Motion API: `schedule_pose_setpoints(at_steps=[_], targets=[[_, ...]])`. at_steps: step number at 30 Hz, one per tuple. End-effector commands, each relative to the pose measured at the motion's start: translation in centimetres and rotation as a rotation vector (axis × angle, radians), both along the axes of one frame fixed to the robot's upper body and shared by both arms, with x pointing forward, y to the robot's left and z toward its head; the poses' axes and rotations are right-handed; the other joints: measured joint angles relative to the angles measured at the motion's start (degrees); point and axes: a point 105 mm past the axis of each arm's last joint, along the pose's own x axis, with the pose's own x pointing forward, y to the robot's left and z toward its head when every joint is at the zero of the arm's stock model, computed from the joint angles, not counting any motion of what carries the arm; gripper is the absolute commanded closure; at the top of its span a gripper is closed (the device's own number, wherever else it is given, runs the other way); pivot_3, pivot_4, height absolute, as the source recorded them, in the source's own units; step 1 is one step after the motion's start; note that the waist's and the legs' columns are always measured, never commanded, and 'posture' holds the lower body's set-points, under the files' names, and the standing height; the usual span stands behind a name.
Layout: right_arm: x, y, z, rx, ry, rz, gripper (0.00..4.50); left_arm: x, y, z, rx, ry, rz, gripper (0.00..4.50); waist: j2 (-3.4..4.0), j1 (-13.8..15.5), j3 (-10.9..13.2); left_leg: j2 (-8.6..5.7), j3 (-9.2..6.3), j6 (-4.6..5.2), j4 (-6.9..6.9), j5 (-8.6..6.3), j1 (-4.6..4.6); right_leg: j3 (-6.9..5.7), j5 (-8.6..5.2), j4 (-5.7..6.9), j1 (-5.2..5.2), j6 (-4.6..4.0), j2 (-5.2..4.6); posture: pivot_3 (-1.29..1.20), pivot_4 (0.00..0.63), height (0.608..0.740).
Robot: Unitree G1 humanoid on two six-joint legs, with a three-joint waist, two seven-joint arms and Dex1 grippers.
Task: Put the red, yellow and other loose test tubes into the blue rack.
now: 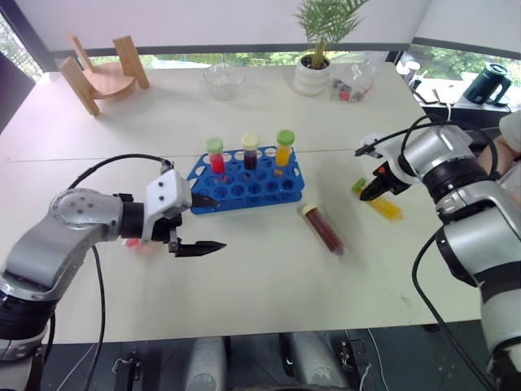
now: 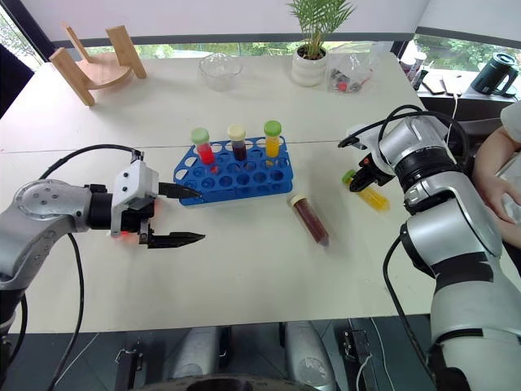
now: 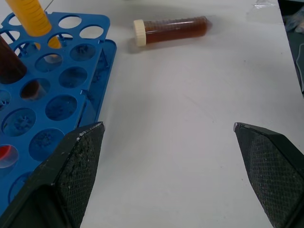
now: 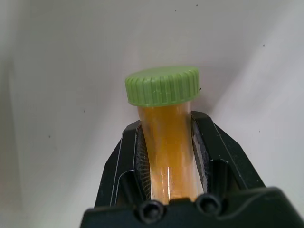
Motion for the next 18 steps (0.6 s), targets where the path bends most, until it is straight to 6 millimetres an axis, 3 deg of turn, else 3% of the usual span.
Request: schedule_pose_setpoints(at_steps=[1,2,5,10,14,18], targets=[[0.9,4.7,5.2,0.293,-0.189,0.113,3.68,-0.1,1.5,0.1,0.041,0.004,0.007,0.00,0.08,-0.60,0.05,0.00,0.05,-0.01,0.00,0.01,0.03,0.04,0.01,0.01,-0.01,0.00,0.00,0.00,0.150,0.740],[0.5,7.6,8.5,0.444,-0.341,0.248,3.68,0.2,2.2,0.2,0.034,0.019,0.033,0.00,0.16,-1.09,0.10,0.00,0.07,-0.01,-0.02,0.01,0.06,0.08,0.02,0.03,-0.02,0.00,0.00,0.00,0.150,0.740],[-2.3,11.6,14.9,0.711,-0.760,0.451,3.68,1.2,4.4,0.6,0.021,0.038,0.114,0.00,0.19,-1.74,0.11,0.06,0.01,0.00,-0.14,0.01,0.20,0.08,-0.01,0.23,-0.04,-0.05,0.11,0.00,0.150,0.740],[-5.4,15.2,12.0,0.804,-0.905,0.428,3.68,2.0,6.3,1.1,0.043,0.038,0.186,0.00,-0.05,-0.24,-0.04,0.08,-0.39,0.00,-0.15,0.01,0.26,-0.28,-0.32,0.63,0.03,-0.39,0.13,0.00,0.150,0.740],[-5.5,16.9,9.5,0.868,-1.035,0.291,3.68,1.6,6.5,1.3,0.057,0.069,0.185,0.00,0.01,-0.02,0.00,-0.03,-0.20,-0.18,-0.01,0.11,0.25,-0.17,-0.23,0.65,0.05,-0.22,-0.02,0.00,0.150,0.740],[-4.7,17.3,7.9,0.827,-1.139,0.194,3.68,1.5,6.5,1.7,0.067,0.075,0.185,0.00,-0.01,-0.05,-0.02,-0.06,-0.20,-0.43,-0.02,0.25,0.26,-0.13,-0.19,0.67,0.05,-0.16,-0.02,0.00,0.150,0.740]])
